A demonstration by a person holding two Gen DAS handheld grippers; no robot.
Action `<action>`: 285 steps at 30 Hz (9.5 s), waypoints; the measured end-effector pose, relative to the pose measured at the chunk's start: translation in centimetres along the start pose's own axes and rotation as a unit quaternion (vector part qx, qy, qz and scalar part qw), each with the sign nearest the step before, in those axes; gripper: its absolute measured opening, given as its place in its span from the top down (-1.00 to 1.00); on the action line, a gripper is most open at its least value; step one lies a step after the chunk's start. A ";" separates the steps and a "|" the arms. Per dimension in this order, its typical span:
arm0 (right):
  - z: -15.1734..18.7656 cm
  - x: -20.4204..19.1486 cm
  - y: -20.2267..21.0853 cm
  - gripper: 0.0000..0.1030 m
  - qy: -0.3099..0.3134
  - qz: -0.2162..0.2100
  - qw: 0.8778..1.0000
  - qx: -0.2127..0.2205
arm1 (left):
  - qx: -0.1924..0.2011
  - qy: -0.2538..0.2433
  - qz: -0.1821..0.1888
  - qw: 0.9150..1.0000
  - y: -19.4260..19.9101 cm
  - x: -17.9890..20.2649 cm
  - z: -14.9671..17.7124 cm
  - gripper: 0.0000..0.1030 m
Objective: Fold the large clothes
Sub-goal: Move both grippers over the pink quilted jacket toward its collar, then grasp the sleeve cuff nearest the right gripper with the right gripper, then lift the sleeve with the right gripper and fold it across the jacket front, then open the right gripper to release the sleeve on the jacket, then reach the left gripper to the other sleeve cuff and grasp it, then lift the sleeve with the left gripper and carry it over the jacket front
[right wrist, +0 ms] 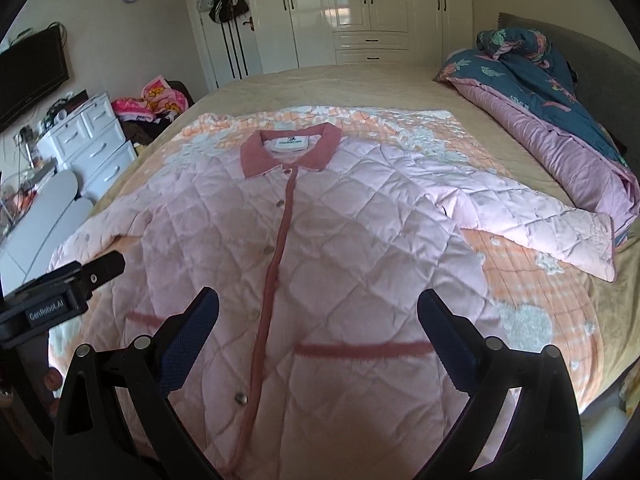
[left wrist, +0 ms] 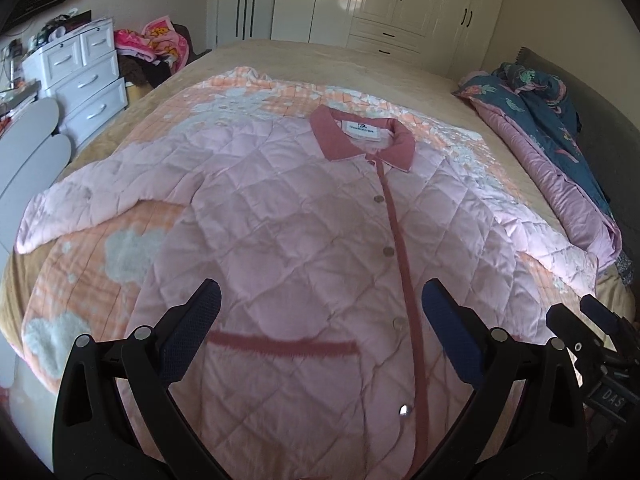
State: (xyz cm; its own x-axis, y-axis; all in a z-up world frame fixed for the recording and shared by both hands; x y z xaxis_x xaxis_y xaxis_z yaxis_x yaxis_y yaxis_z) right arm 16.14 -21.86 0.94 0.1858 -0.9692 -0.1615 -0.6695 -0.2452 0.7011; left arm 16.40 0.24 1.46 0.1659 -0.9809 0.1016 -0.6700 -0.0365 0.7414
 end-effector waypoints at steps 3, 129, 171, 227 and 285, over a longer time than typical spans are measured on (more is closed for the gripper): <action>-1.4 1.1 -1.0 -0.92 -0.012 0.006 1.000 0.001 | -0.003 0.004 0.004 1.000 -1.1 0.6 -1.2 -0.83; -15.3 -3.9 -18.0 0.70 0.074 -0.085 0.989 0.093 | -0.037 0.153 0.120 0.980 -13.4 -6.5 -14.4 -0.83; -9.8 11.4 -19.0 -0.54 -0.016 -0.007 1.000 -0.017 | -0.042 0.096 0.093 0.990 -18.3 -5.0 -12.5 0.69; -9.0 -14.0 -15.0 -0.92 0.114 -0.105 0.988 -0.018 | -0.039 0.206 -0.043 0.977 -11.7 -23.1 -5.7 -0.83; -7.4 -17.9 -15.5 -0.92 0.095 -0.142 0.985 -0.032 | 0.164 0.402 -0.069 0.898 -1.1 -43.1 -8.7 0.78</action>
State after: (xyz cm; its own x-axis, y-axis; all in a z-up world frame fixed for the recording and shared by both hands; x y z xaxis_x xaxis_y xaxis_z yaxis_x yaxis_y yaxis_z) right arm 28.51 -0.50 -1.89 0.4938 -0.8387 -0.2297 -0.5252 -0.4981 0.6900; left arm 16.27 44.23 2.01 0.6442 -0.5130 0.5673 -0.7583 -0.3314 0.5614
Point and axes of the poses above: each gripper's, at about its wrist camera, not at the fingertips, and y roughly against the way its jaws point, x to its right, z to its underside, the point moved 4 cm from there along -y, roughly the way its jaws point, and after that the axes turned 3 degrees about -z, right-handed, at the moved point
